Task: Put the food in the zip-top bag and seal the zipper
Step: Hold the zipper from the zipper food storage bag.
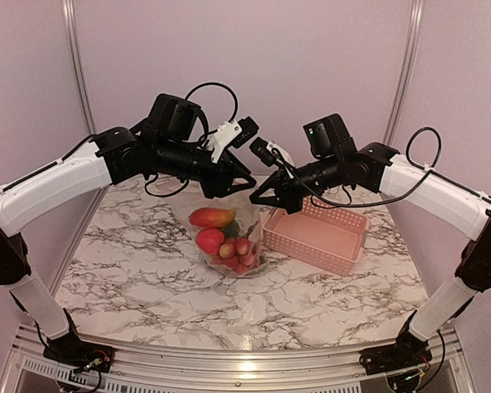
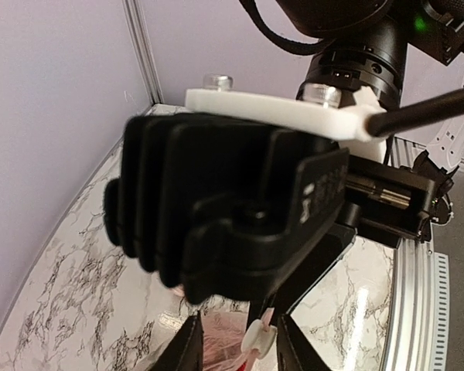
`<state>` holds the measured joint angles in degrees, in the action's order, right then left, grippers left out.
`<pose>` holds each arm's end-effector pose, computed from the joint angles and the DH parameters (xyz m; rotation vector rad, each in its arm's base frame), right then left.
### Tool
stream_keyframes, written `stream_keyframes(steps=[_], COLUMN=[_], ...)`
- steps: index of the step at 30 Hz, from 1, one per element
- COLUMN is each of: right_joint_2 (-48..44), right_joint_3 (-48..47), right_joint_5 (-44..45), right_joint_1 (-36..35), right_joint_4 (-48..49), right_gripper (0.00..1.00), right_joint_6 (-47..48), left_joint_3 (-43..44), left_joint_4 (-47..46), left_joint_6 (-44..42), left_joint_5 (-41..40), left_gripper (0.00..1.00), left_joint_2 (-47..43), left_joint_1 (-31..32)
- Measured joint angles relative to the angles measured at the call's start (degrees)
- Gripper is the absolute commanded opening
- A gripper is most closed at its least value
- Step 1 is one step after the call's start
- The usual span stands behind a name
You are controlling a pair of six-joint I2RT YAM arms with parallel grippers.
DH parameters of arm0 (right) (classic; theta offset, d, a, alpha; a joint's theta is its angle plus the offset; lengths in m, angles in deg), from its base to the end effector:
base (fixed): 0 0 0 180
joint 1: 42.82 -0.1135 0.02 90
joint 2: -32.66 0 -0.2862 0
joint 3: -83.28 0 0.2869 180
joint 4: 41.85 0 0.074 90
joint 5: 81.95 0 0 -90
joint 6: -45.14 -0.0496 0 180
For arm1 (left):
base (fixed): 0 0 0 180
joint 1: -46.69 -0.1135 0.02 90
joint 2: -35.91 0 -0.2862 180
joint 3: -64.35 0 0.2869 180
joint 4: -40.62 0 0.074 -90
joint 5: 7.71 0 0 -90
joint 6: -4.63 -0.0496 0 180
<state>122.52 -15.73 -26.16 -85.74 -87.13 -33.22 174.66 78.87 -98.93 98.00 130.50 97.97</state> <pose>0.2706 0.2897 0.3775 -1.3207 1.8068 0.9581 0.2594 -0.3451 0.4299 1.2317 1.5946 -0.6951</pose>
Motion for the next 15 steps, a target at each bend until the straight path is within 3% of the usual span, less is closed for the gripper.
stream_keyframes(steps=[15], right_joint_2=[-0.9], right_joint_3=[0.3], right_joint_5=[0.2], right_joint_1=[0.0], right_joint_4=[-1.2], right_gripper=[0.00], right_joint_6=[0.4], left_joint_3=[-2.5], left_joint_4=[-0.3], left_joint_6=[0.5], left_joint_5=[2.0], left_gripper=[0.16], left_joint_2=[0.0], left_joint_1=[0.2])
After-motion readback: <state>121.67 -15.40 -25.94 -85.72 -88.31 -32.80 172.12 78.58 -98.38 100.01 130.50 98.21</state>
